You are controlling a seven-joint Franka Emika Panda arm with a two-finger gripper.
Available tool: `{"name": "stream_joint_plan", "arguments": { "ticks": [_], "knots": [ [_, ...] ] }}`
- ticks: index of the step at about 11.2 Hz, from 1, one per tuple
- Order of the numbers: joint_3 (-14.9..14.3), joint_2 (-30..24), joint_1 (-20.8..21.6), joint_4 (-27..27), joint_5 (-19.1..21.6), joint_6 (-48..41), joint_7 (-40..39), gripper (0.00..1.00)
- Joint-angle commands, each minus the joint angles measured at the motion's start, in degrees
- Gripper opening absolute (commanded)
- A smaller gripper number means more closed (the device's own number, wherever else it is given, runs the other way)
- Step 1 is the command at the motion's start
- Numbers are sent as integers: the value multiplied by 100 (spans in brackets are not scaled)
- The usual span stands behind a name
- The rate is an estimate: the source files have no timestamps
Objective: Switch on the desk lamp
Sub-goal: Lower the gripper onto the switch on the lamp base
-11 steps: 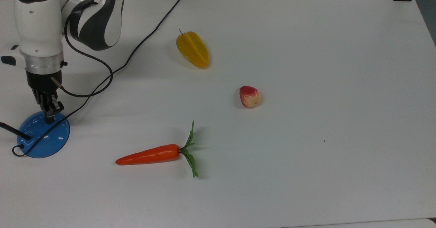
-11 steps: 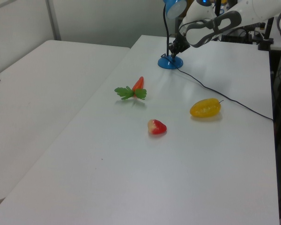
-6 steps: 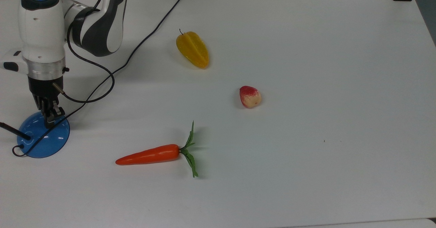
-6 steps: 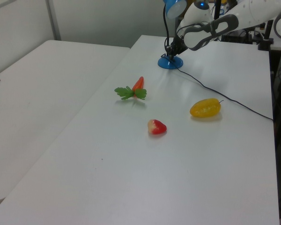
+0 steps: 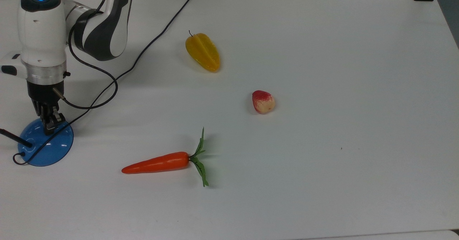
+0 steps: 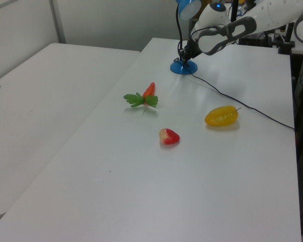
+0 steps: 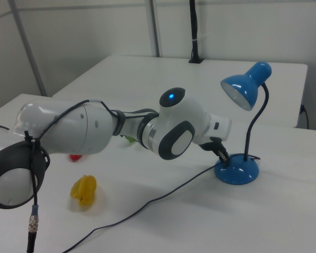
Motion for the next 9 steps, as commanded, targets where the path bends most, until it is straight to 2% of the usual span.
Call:
{"name": "stream_joint_plan", "arguments": {
  "ticks": [1, 4, 9],
  "knots": [
    [-63, 4, 56, 41, 19, 85, 75, 0],
    [-63, -216, 39, -134, 10, 67, 40, 0],
    [-54, -278, 21, -310, 10, 59, -189, 0]
  ]
}}
